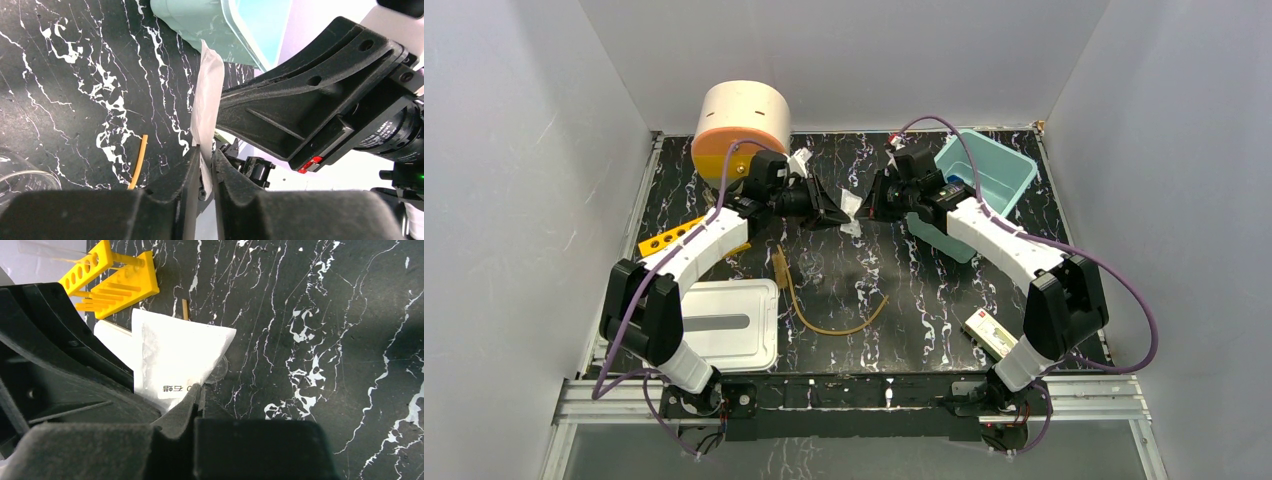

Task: Organize the chemistry lab equipment

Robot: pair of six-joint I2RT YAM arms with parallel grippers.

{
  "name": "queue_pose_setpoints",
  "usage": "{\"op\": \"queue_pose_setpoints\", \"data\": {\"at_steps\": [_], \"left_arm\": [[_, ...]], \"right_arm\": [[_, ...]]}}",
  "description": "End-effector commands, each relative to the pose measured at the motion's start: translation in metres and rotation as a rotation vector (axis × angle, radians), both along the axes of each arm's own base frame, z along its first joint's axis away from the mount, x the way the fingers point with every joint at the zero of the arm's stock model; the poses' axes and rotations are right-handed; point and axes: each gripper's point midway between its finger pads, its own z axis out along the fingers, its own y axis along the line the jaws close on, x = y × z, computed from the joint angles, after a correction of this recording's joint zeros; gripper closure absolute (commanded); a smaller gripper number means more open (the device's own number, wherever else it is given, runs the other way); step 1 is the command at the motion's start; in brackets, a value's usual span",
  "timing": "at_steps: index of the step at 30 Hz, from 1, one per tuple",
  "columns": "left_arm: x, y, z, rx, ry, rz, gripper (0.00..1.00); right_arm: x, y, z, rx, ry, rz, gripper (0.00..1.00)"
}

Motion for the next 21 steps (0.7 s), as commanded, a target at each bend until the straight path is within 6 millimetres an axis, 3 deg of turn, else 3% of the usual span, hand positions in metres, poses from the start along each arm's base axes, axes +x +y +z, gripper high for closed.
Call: {"op": "queue_pose_setpoints", "data": {"at_steps": [1, 3, 5, 6, 9, 12, 21], "left_arm": [[-0.002, 0.0, 0.011, -0.015, -0.025, 0.001, 0.91], [-0.001, 0.0, 0.01, -0.01, -0.024, 0.003, 1.0], [0.0, 0.0, 0.011, -0.004, -0.034, 0.008, 1.0], [0.001, 0.001, 0.013, -0.001, -0.044, 0.007, 1.0], [0.001, 0.003, 0.021, 0.014, -0.079, -0.009, 1.0], [0.001, 0.005, 0.033, 0.021, -0.121, -0.038, 1.0], [-0.007, 0.0, 0.09, -0.177, -0.186, -0.114, 1.0]], "right_arm": [[0.004, 0.007, 0.039, 0.092, -0.08, 0.011, 1.0], [0.003, 0.007, 0.04, 0.093, -0.08, 0.015, 1.0], [0.003, 0.005, 0.041, 0.097, -0.077, 0.013, 1.0], [0.003, 0.004, 0.041, 0.102, -0.073, 0.011, 0.94], [0.005, -0.001, 0.05, 0.153, -0.072, 0.008, 0.59], [0.004, -0.005, 0.063, 0.235, -0.085, 0.026, 0.41], [-0.003, -0.01, 0.105, 0.479, -0.105, 0.067, 0.24]]}}
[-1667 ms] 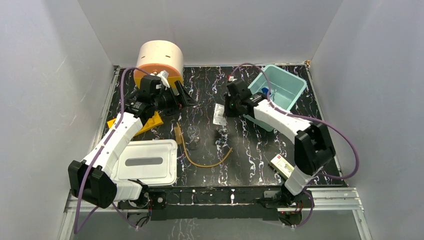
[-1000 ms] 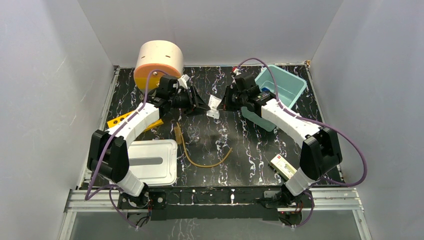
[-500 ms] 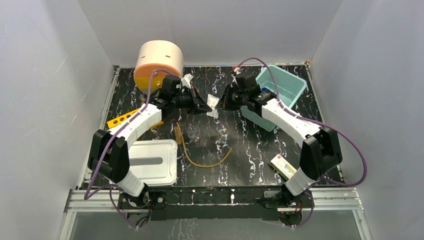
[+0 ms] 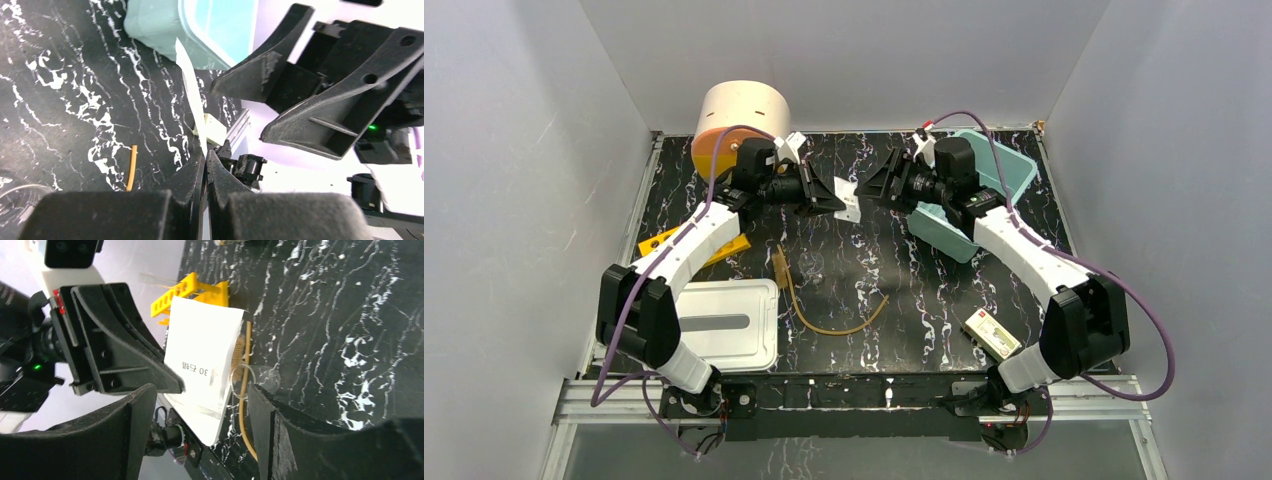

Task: Organize the chemistry lab equipment

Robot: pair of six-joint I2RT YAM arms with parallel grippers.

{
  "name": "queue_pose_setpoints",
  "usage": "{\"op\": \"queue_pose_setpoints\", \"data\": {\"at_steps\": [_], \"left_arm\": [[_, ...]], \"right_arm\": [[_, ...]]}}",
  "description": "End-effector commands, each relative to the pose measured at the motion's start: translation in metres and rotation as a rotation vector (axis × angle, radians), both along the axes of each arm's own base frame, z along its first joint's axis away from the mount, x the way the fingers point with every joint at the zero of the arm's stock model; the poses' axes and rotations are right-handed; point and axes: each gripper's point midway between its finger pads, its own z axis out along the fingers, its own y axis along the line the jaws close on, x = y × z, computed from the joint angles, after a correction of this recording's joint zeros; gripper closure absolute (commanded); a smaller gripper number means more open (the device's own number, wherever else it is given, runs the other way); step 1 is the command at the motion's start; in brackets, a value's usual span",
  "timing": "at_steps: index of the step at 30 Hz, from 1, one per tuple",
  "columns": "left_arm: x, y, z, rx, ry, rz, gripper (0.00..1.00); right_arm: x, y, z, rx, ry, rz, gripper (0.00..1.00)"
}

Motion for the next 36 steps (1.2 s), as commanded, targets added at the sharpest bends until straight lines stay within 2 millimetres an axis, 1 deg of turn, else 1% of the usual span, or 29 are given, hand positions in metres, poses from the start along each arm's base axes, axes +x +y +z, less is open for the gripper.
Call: {"op": "queue_pose_setpoints", "data": {"at_steps": [1, 3, 9, 10, 13, 16, 18, 23, 27, 29, 30, 32, 33, 34, 35, 36], "left_arm": [[-0.014, -0.004, 0.064, -0.151, -0.108, -0.086, 1.0], [-0.015, -0.005, 0.077, -0.189, -0.136, -0.1, 1.0], [-0.022, -0.009, 0.107, -0.298, -0.188, -0.146, 1.0], [-0.023, -0.009, 0.11, -0.312, -0.196, -0.149, 1.0], [-0.021, -0.008, 0.105, -0.295, -0.198, -0.142, 1.0], [-0.019, -0.006, 0.1, -0.276, -0.201, -0.125, 1.0], [-0.018, -0.006, 0.099, -0.269, -0.198, -0.127, 1.0], [-0.02, -0.005, 0.093, -0.258, -0.187, -0.126, 1.0], [-0.021, -0.005, 0.094, -0.264, -0.185, -0.127, 1.0], [-0.02, -0.006, 0.094, -0.265, -0.186, -0.127, 1.0], [-0.02, -0.005, 0.094, -0.263, -0.185, -0.126, 0.96], [-0.019, -0.004, 0.092, -0.249, -0.175, -0.116, 0.69], [-0.017, -0.003, 0.09, -0.237, -0.174, -0.108, 0.53], [-0.016, -0.001, 0.087, -0.222, -0.167, -0.093, 0.4], [-0.015, 0.0, 0.083, -0.209, -0.159, -0.082, 0.32], [-0.014, 0.002, 0.081, -0.2, -0.154, -0.072, 0.27]], "right_arm": [[-0.01, 0.006, 0.054, 0.208, -0.08, 0.054, 0.23], [-0.012, 0.006, 0.063, 0.251, -0.082, 0.063, 0.22], [-0.018, 0.012, 0.088, 0.374, -0.043, 0.1, 0.21], [-0.018, 0.013, 0.091, 0.395, -0.04, 0.106, 0.21], [-0.018, 0.014, 0.103, 0.438, -0.053, 0.113, 0.24], [-0.018, 0.012, 0.107, 0.461, -0.078, 0.102, 0.38], [-0.017, 0.008, 0.107, 0.477, -0.091, 0.083, 0.51], [-0.016, 0.001, 0.106, 0.476, -0.107, 0.051, 0.74], [-0.014, 0.0, 0.099, 0.438, -0.11, 0.049, 0.81], [-0.014, -0.001, 0.097, 0.422, -0.12, 0.047, 0.9], [-0.013, -0.001, 0.095, 0.416, -0.12, 0.043, 0.95], [-0.01, -0.004, 0.095, 0.406, -0.133, 0.035, 1.0], [-0.008, -0.007, 0.095, 0.397, -0.137, 0.024, 1.0], [-0.004, -0.011, 0.094, 0.384, -0.142, 0.008, 1.0], [0.0, -0.016, 0.092, 0.366, -0.146, -0.009, 1.0], [0.006, -0.022, 0.089, 0.342, -0.151, -0.028, 1.0]]}}
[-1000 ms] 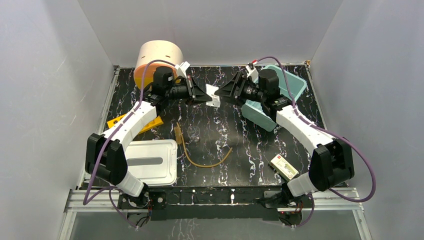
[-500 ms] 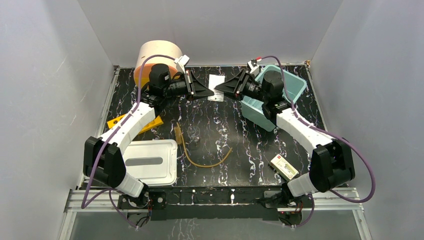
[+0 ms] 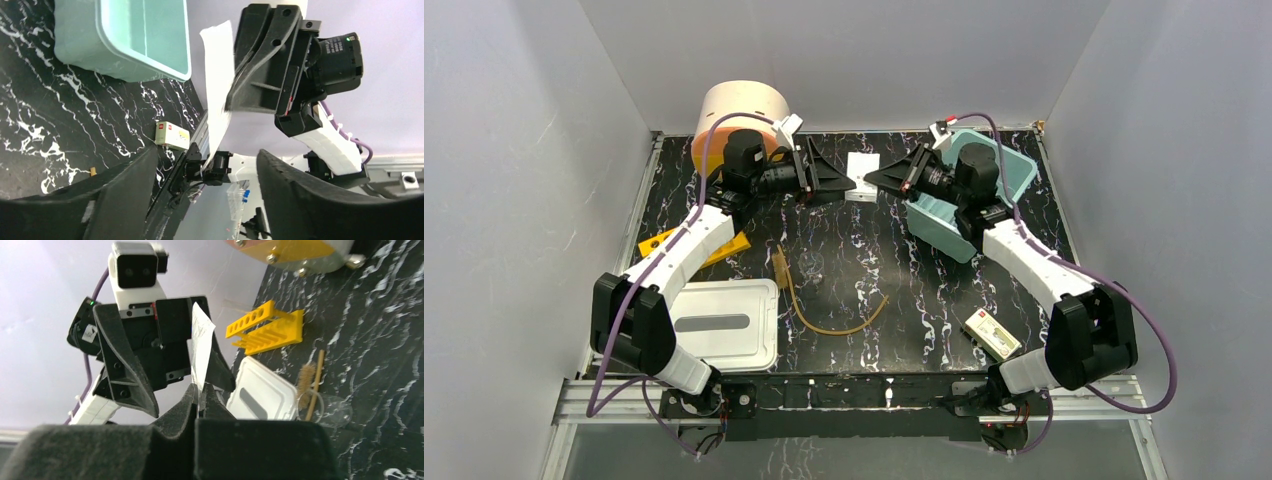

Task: Organize the chemistry lab equipment

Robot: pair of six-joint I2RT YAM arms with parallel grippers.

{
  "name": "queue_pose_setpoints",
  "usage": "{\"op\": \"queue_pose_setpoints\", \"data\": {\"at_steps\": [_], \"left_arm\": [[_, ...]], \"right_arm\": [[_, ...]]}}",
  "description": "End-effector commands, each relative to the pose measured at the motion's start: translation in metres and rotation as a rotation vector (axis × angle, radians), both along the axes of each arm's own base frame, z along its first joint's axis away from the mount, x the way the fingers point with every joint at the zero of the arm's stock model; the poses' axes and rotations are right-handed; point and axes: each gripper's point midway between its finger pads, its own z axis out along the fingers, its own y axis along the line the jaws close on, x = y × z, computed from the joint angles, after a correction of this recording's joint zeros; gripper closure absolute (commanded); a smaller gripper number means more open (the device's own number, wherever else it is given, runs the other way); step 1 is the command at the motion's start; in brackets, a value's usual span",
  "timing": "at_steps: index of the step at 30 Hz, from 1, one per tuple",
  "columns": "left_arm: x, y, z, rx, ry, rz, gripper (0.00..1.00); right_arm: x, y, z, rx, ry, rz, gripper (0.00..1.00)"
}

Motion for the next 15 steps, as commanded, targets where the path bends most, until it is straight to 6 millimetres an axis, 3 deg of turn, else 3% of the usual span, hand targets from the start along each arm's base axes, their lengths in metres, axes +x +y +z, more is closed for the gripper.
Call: {"op": "queue_pose_setpoints", "data": {"at_steps": [1, 5, 7, 11, 15], "left_arm": [[-0.005, 0.012, 0.007, 0.032, -0.007, 0.034, 0.23], [0.002, 0.024, -0.014, 0.115, 0.049, 0.111, 0.18], [0.003, 0.03, -0.026, 0.17, 0.075, 0.14, 0.17], [0.002, 0.037, -0.033, 0.227, 0.075, 0.166, 0.17], [0.002, 0.041, -0.035, 0.251, 0.075, 0.18, 0.16]], "right_arm": [[0.019, -0.029, 0.018, -0.07, -0.106, -0.102, 1.0], [0.052, -0.078, -0.002, -0.237, -0.085, -0.267, 1.0], [0.071, -0.114, -0.016, -0.36, -0.06, -0.407, 1.0], [0.092, -0.168, -0.047, -0.591, 0.006, -0.611, 1.0], [0.102, -0.209, -0.076, -0.78, 0.072, -0.769, 1.0]]}}
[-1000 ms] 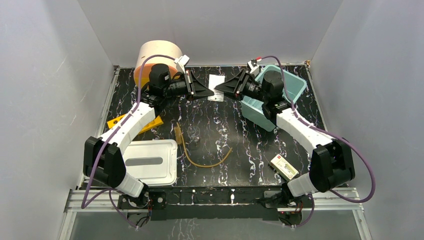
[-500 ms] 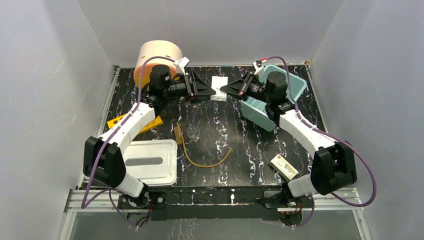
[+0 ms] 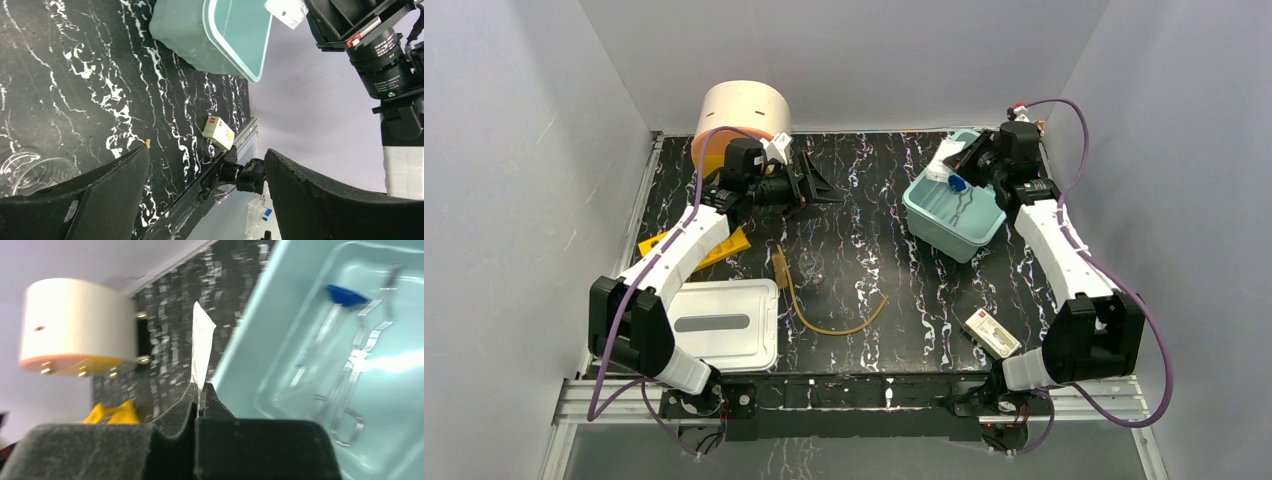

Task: Organize the chemistry lab equipment

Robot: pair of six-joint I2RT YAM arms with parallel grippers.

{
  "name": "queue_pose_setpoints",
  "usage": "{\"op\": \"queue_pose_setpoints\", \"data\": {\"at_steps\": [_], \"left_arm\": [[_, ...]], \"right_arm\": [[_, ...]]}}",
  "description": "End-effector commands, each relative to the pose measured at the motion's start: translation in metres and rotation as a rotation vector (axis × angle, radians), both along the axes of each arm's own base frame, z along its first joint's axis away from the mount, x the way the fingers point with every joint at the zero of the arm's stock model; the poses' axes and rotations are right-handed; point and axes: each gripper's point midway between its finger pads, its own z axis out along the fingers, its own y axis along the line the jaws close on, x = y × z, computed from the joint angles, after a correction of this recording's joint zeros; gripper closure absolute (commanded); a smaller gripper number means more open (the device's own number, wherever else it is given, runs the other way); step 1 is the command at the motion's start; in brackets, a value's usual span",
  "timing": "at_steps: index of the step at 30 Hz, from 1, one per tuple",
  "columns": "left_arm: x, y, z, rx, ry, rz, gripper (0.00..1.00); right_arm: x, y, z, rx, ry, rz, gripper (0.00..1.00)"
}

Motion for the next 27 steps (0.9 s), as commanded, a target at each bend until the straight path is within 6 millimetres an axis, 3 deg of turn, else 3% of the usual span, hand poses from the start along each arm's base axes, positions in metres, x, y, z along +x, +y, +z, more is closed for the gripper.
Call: {"op": "queue_pose_setpoints", "data": {"at_steps": [1, 5, 11, 17, 27], "left_arm": [[-0.006, 0.009, 0.026, 0.026, -0.065, 0.014, 0.16], [-0.006, 0.011, 0.023, 0.04, -0.059, 0.022, 0.16], [-0.003, 0.01, 0.019, 0.04, -0.044, 0.023, 0.16], [-0.001, 0.012, 0.019, 0.058, -0.042, 0.034, 0.16], [0.003, 0.012, 0.022, 0.062, -0.043, 0.044, 0.16]], "right_arm": [[0.009, -0.059, -0.03, -0.293, 0.073, -0.224, 1.0], [0.014, -0.074, -0.058, -0.378, 0.144, -0.272, 1.0], [0.024, -0.054, -0.113, -0.35, 0.268, -0.171, 1.0], [0.043, -0.036, -0.118, -0.252, 0.242, -0.145, 1.0], [0.064, -0.037, -0.149, -0.192, 0.316, -0.247, 1.0]]}}
